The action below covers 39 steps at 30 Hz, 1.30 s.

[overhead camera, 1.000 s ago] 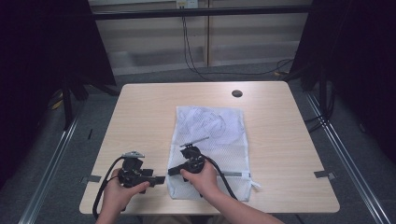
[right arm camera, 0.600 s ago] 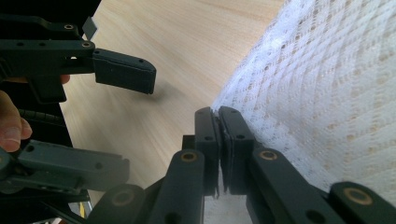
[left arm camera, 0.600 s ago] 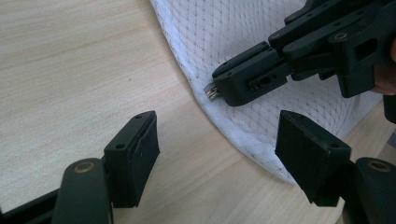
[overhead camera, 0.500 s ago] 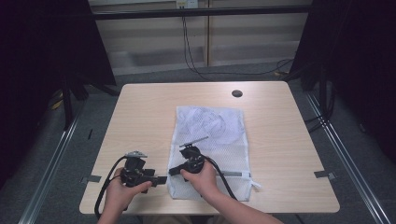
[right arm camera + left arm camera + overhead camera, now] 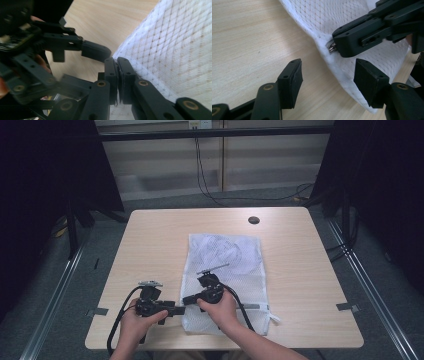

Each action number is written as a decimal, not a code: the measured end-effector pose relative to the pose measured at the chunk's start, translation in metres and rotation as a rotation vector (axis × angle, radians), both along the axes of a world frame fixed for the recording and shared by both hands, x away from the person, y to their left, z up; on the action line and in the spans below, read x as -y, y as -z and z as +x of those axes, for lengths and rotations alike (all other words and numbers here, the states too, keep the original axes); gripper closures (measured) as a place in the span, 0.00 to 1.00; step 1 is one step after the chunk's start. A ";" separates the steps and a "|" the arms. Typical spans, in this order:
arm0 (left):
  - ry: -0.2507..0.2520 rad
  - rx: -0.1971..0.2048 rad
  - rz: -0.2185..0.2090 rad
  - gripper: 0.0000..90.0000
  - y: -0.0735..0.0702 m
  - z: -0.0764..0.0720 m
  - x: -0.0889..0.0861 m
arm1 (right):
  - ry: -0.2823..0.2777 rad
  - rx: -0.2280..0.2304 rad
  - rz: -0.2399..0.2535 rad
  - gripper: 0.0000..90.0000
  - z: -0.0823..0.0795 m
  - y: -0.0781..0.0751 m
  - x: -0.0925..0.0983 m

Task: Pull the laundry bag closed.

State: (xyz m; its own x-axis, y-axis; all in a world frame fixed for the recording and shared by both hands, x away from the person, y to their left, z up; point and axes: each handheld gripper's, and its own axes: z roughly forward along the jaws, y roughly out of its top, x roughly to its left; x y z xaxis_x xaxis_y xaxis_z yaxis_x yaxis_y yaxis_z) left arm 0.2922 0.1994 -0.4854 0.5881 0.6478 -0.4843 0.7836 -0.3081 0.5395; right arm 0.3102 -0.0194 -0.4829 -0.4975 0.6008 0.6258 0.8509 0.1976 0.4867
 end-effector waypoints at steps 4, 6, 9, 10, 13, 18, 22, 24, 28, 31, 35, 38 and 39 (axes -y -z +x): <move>0.007 -0.016 -0.028 0.49 0.001 0.001 0.007 | 0.001 0.007 0.010 0.97 0.000 -0.005 0.005; 0.011 -0.021 -0.036 0.50 0.001 0.001 0.010 | 0.000 0.011 0.016 0.97 0.000 -0.007 0.006; 0.002 -0.015 -0.037 0.51 0.000 0.001 0.012 | -0.004 0.011 0.020 0.97 -0.001 -0.010 0.007; 0.007 -0.025 -0.043 0.52 -0.001 0.001 0.013 | -0.007 0.019 0.026 0.97 -0.002 -0.011 0.007; -0.001 -0.024 -0.043 0.52 -0.003 0.001 0.016 | -0.006 0.018 0.033 0.97 -0.002 -0.014 0.008; 0.002 -0.035 -0.073 0.56 -0.005 0.001 0.019 | -0.003 0.030 0.039 0.97 -0.003 -0.017 0.012; 0.025 -0.047 -0.087 0.63 -0.007 0.000 0.024 | -0.006 0.033 0.051 0.97 -0.004 -0.019 0.015; 0.024 -0.050 -0.092 0.65 -0.008 0.000 0.026 | -0.006 0.036 0.055 0.97 -0.004 -0.019 0.018; 0.011 -0.057 -0.094 0.67 -0.009 0.001 0.028 | -0.003 0.033 0.065 0.97 -0.004 -0.021 0.022; 0.012 -0.057 -0.104 0.69 -0.009 0.002 0.029 | -0.003 0.039 0.071 0.97 -0.004 -0.022 0.024; 0.014 -0.060 -0.116 0.73 -0.009 0.002 0.033 | -0.004 0.030 0.079 0.97 -0.004 -0.022 0.025; 0.021 -0.058 -0.123 0.82 -0.009 0.002 0.033 | -0.008 0.036 0.079 0.97 -0.004 -0.022 0.026; 0.020 -0.066 -0.128 0.82 -0.009 0.003 0.033 | -0.008 0.036 0.079 0.97 -0.004 -0.022 0.026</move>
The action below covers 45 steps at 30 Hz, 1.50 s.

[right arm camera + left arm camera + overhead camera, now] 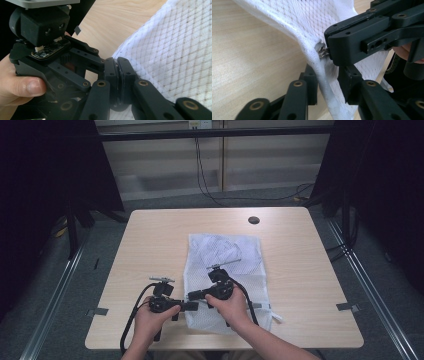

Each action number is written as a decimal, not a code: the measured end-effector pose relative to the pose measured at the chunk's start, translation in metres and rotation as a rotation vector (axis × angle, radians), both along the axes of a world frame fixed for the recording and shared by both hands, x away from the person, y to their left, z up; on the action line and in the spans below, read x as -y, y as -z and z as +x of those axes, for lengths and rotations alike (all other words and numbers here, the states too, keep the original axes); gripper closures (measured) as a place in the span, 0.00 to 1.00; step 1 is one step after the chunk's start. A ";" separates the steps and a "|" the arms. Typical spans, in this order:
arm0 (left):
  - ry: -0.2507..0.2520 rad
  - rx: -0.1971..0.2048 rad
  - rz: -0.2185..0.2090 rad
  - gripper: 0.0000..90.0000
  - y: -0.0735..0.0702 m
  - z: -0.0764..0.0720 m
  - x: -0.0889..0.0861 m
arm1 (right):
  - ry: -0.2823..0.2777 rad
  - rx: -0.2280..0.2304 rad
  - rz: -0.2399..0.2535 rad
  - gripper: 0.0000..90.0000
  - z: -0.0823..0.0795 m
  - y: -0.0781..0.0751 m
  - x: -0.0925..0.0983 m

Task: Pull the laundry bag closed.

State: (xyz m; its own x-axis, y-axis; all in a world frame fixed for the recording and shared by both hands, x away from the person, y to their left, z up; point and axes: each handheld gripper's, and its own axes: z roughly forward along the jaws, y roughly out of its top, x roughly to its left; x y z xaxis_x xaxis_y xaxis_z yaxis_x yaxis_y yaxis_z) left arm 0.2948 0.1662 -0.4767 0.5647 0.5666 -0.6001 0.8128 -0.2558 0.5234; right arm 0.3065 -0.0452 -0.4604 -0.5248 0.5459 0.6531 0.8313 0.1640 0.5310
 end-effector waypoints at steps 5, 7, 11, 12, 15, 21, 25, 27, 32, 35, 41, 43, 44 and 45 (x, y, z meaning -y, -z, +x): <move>-0.012 -0.007 -0.014 0.93 -0.001 0.000 -0.002 | -0.001 -0.005 0.004 0.97 0.001 0.000 0.002; -0.007 -0.018 -0.022 0.97 -0.001 0.001 -0.002 | -0.001 -0.011 0.003 0.97 0.001 0.000 0.004; -0.016 -0.028 -0.018 0.97 -0.001 0.001 -0.002 | -0.002 -0.010 0.001 0.97 0.000 0.001 0.005; -0.017 -0.031 -0.021 0.97 -0.001 0.001 -0.002 | 0.000 -0.011 0.007 0.97 0.000 0.001 0.006; -0.015 -0.037 -0.021 0.98 -0.002 0.001 -0.002 | 0.000 -0.019 0.009 0.97 0.000 0.001 0.008; -0.028 -0.046 -0.020 0.98 -0.004 0.001 -0.001 | 0.004 -0.030 0.022 0.97 0.001 0.002 0.011; -0.025 -0.038 -0.012 0.98 -0.005 0.002 -0.004 | 0.008 -0.037 0.029 0.97 0.001 0.001 0.013; -0.034 -0.039 -0.011 0.98 -0.006 0.002 -0.005 | 0.006 -0.040 0.033 0.97 0.001 0.002 0.013; -0.039 -0.046 -0.014 0.98 -0.006 0.002 -0.007 | 0.002 -0.039 0.032 0.97 0.001 0.002 0.013; -0.047 -0.049 -0.017 0.98 -0.007 0.003 -0.009 | 0.004 -0.040 0.033 0.97 0.001 0.003 0.014; -0.056 -0.043 -0.012 0.98 -0.007 0.003 -0.009 | 0.005 -0.041 0.034 0.97 0.001 0.003 0.016; -0.055 -0.045 -0.014 0.98 -0.007 0.004 -0.010 | 0.007 -0.043 0.029 0.97 0.001 0.002 0.016; -0.056 -0.044 -0.010 0.98 -0.007 0.004 -0.011 | 0.007 -0.036 0.025 0.97 0.001 0.003 0.017; -0.058 -0.046 -0.014 0.98 -0.007 0.004 -0.012 | 0.007 -0.036 0.025 0.97 0.001 0.003 0.017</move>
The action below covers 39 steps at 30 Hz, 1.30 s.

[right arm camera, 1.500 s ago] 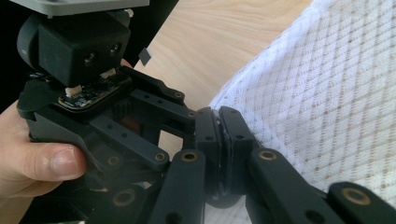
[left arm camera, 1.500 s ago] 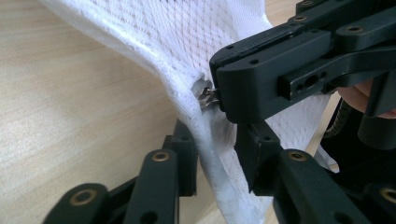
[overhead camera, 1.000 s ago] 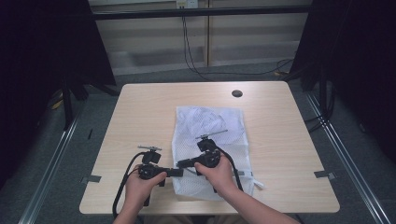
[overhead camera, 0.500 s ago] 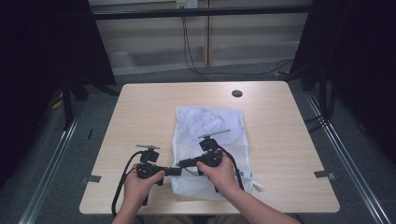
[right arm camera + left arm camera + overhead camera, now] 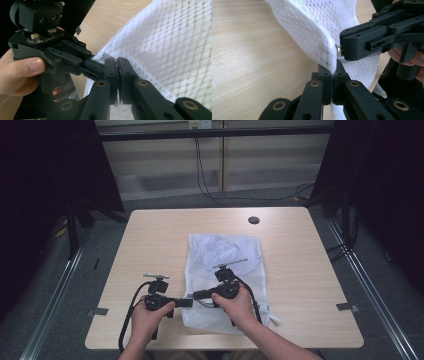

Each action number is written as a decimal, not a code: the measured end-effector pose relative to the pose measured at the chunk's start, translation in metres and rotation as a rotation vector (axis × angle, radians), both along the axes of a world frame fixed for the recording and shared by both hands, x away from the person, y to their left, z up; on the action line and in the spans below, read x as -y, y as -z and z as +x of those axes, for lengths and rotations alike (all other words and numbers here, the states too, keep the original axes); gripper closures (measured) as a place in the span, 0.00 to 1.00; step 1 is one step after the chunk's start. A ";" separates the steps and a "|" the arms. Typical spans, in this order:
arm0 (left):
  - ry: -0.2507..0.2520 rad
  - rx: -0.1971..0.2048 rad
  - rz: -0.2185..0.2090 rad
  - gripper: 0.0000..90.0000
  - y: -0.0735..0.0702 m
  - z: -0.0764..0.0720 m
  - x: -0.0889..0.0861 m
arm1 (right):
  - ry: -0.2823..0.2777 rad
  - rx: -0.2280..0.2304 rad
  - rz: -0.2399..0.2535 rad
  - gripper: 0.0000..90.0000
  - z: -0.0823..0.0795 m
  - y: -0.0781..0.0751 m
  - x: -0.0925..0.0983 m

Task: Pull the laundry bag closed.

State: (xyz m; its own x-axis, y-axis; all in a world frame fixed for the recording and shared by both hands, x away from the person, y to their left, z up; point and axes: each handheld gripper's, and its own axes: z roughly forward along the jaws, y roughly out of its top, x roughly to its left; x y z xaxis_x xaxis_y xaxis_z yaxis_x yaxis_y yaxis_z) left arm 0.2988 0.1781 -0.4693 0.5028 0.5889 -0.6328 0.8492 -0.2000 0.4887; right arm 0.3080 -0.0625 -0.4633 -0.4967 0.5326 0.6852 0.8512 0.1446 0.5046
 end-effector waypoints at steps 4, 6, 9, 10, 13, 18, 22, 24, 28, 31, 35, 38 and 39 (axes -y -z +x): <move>-0.009 -0.011 -0.008 0.98 -0.001 -0.001 0.001 | 0.000 -0.006 0.008 0.97 0.000 0.001 0.002; -0.008 -0.008 -0.002 0.98 -0.001 0.000 0.000 | -0.003 -0.008 0.006 0.97 0.000 0.001 0.002; -0.026 -0.016 -0.015 0.98 -0.002 0.000 -0.004 | 0.001 -0.010 -0.007 0.97 0.001 0.002 0.005; -0.024 -0.004 -0.005 0.98 -0.002 0.001 -0.006 | 0.001 -0.010 -0.007 0.97 0.001 0.002 0.005; -0.033 -0.032 -0.025 0.98 -0.004 0.000 -0.006 | -0.002 -0.010 -0.002 0.97 0.000 0.003 0.005; -0.025 -0.019 -0.014 0.98 -0.003 0.001 -0.007 | -0.005 -0.012 -0.004 0.97 0.000 0.003 0.006; -0.020 -0.016 -0.013 0.98 -0.002 0.002 -0.007 | -0.006 -0.013 -0.007 0.97 0.000 0.003 0.006; -0.030 -0.026 -0.027 0.98 -0.003 0.002 -0.009 | -0.007 -0.008 -0.011 0.97 0.000 0.004 0.008; -0.031 -0.022 -0.023 0.98 -0.004 0.002 -0.010 | -0.004 -0.018 0.001 0.97 0.001 0.005 0.010; -0.032 -0.014 -0.017 0.98 -0.004 0.002 -0.010 | -0.006 -0.021 -0.001 0.97 0.001 0.005 0.010; -0.024 -0.020 -0.025 0.98 -0.003 0.002 -0.011 | -0.013 -0.021 -0.003 0.97 0.001 0.005 0.012; -0.021 -0.023 -0.022 0.98 -0.003 0.002 -0.011 | -0.014 -0.018 -0.006 0.97 0.000 0.006 0.012; -0.023 -0.026 -0.026 0.98 -0.003 0.002 -0.011 | -0.014 -0.019 -0.007 0.97 0.000 0.006 0.012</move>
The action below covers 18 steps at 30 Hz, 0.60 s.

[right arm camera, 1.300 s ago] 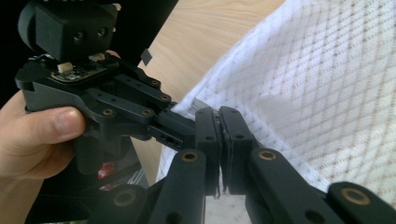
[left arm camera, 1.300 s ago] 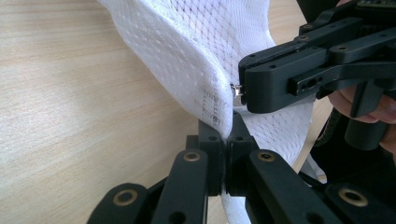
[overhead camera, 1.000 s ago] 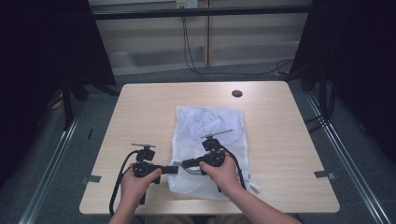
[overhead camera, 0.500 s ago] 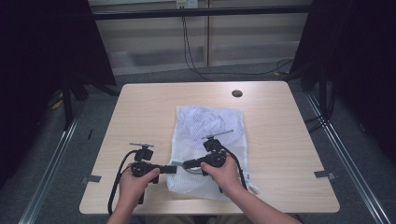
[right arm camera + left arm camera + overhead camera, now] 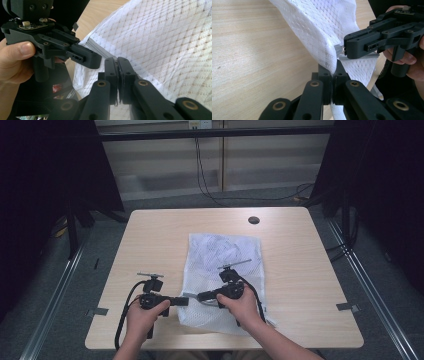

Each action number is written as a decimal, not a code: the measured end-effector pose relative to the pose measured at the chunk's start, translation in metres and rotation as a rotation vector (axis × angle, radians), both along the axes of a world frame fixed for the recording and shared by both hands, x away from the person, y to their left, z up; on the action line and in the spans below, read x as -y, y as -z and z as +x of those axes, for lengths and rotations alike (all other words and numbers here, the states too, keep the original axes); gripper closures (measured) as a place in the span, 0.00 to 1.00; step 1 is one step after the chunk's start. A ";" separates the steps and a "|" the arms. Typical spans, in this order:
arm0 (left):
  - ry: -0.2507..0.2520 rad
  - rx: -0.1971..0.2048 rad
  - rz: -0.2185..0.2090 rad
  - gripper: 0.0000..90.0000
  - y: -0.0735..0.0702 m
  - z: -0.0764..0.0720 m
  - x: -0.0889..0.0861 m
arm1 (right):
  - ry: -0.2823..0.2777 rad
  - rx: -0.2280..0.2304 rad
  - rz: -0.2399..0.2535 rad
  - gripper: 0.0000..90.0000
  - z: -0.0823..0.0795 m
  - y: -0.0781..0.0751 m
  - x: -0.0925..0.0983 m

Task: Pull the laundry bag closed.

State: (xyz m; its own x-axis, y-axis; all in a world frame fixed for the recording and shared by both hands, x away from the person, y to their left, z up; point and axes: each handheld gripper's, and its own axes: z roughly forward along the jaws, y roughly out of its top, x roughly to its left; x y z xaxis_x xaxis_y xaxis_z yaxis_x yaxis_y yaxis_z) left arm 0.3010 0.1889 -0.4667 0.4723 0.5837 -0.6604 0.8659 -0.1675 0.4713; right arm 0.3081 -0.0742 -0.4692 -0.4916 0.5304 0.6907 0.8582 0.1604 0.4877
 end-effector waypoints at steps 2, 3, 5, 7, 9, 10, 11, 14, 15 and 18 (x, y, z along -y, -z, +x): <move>-0.009 -0.006 -0.007 0.98 0.000 0.000 -0.001 | -0.001 0.006 -0.005 0.97 0.000 0.000 0.000; -0.008 -0.014 -0.015 0.98 0.000 0.000 -0.001 | 0.001 0.002 -0.005 0.97 0.000 0.000 0.001; -0.005 0.005 -0.003 0.98 0.000 0.001 -0.003 | 0.002 0.001 -0.003 0.97 0.000 0.000 0.003; -0.008 0.004 0.000 0.98 -0.001 0.000 -0.004 | 0.004 0.000 -0.006 0.97 0.000 0.001 0.004; -0.005 0.000 -0.002 0.98 -0.001 0.001 -0.005 | 0.002 -0.004 -0.003 0.97 0.000 0.001 0.004; -0.008 0.002 -0.002 0.98 -0.001 0.001 -0.004 | 0.002 0.000 -0.005 0.97 0.000 0.001 0.004; -0.005 -0.005 -0.006 0.98 -0.001 0.000 -0.004 | 0.002 0.000 -0.005 0.97 0.000 0.001 0.004; -0.001 0.004 -0.001 0.98 -0.001 0.001 -0.005 | 0.000 0.001 -0.002 0.97 0.000 0.001 0.005; -0.002 0.017 0.009 0.98 -0.001 0.002 -0.007 | 0.003 0.004 -0.009 0.97 0.000 0.001 0.005; -0.012 0.001 -0.003 0.98 -0.002 0.001 -0.008 | 0.010 -0.001 -0.006 0.97 0.000 0.001 0.008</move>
